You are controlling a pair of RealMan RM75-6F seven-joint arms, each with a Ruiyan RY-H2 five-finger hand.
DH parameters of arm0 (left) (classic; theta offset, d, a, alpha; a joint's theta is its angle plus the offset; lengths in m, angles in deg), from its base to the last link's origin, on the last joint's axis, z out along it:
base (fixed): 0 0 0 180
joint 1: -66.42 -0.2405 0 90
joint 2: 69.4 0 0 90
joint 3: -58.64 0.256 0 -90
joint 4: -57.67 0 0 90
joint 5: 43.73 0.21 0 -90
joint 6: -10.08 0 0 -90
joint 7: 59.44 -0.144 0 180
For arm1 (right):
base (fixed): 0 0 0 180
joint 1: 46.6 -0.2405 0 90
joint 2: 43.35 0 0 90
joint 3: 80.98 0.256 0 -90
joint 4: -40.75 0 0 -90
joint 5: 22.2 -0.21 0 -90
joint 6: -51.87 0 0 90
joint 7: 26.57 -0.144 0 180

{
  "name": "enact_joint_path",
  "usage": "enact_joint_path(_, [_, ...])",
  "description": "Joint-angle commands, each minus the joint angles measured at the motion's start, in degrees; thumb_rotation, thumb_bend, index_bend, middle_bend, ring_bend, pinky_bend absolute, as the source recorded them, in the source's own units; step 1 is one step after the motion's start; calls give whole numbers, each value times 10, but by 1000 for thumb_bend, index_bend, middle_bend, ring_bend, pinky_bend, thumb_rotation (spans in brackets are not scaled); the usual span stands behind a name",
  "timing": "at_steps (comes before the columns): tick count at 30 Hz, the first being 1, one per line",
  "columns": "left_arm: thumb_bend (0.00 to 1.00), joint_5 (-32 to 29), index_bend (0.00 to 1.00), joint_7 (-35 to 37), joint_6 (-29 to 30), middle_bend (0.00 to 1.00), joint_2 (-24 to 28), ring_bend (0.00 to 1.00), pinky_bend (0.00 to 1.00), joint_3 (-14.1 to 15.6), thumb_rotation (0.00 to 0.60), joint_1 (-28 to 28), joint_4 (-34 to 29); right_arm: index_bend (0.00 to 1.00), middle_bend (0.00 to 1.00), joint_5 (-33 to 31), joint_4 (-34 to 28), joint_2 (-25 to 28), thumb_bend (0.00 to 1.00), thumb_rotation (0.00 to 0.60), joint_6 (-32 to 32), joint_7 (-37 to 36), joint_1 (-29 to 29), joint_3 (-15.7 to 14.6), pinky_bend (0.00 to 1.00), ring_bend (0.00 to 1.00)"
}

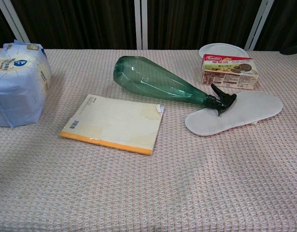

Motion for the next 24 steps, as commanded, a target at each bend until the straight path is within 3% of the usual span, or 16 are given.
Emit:
enact_joint_path(1, [0,-4,77,4,-6,108,-2,100,143,-9,600,13,5,0,0,-4,-1,0,181,600,-2,0,-1,2,0,0])
enact_joint_path(12, [0,-22,77,31,-27,108,-8,101,154,-4,600,32,12,0,0,-17,8,7,181,600,-24,-19,11,0,0,0])
enact_joint_path(21, [34,-51,77,148,-114,108,-6,100,144,40,598,48,-14,0,6,-6,28,17,181,600,-75,-67,31,-3,0,0])
enact_joint_path(22, [69,-52,77,187,-136,105,-7,100,141,50,574,55,-23,0,6,-7,30,19,183,600,-80,-69,35,-5,0,0])
enact_joint_path(24, [231,-43,76,243,-159,92,-8,100,134,60,434,68,-30,0,6,-8,32,20,190,600,-83,-72,39,-7,0,0])
